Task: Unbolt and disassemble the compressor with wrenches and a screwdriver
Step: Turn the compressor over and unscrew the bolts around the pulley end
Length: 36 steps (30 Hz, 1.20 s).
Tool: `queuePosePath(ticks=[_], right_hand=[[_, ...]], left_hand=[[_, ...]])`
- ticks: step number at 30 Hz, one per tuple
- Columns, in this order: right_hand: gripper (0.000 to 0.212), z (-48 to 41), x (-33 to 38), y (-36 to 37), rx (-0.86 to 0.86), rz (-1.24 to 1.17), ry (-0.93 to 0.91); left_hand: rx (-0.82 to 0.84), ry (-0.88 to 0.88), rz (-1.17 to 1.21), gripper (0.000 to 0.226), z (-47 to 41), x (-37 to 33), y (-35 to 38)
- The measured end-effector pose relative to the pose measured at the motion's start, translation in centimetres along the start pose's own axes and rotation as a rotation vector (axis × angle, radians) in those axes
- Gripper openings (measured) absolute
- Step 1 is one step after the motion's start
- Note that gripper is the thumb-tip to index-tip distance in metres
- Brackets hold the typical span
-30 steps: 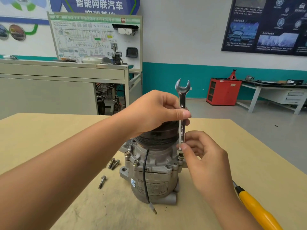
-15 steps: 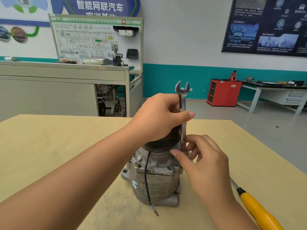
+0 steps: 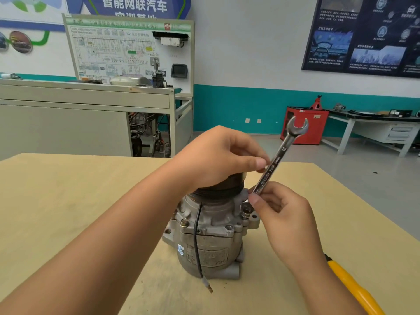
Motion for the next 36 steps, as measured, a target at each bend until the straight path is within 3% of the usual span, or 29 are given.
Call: queuePosePath(ticks=[5,10,18,31,36], right_hand=[[0.026,-0.1,0.0,0.8,0.109,-0.043,-0.004],[0.039,-0.2,0.0,1.1,0.133,-0.081,-0.012],[0.038,-0.5,-0.2,2.3,0.262,-0.290,0.009],[0.041,-0.3,-0.9,2.8,0.303,-0.405,0.072],[0.019,-0.5,-0.5,2.0,0.245,-0.362,-0.025]], left_hand=[[0.029,0.003,-0.088,0.038,-0.3,0.1,0.5],[0.123,0.012,-0.082,0.014,-0.5,-0.2,1.8],[0.210,-0.059,0.071,0.015,-0.7,0.2,1.4],[0.102,-0.104,0.065,0.010,-1.4,0.3,0.7],[-0.006,-0.068,0.034,0.008,-1.4,0.4,0.4]])
Point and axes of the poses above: each hand's wrist, its own z-axis away from the middle knuckle, its own y-axis out of the palm, x = y × z, the point moved 8 cm from there along -z, towards the middle knuckle, and after that the axes turned 14 degrees about z, right-handed, at the moved point
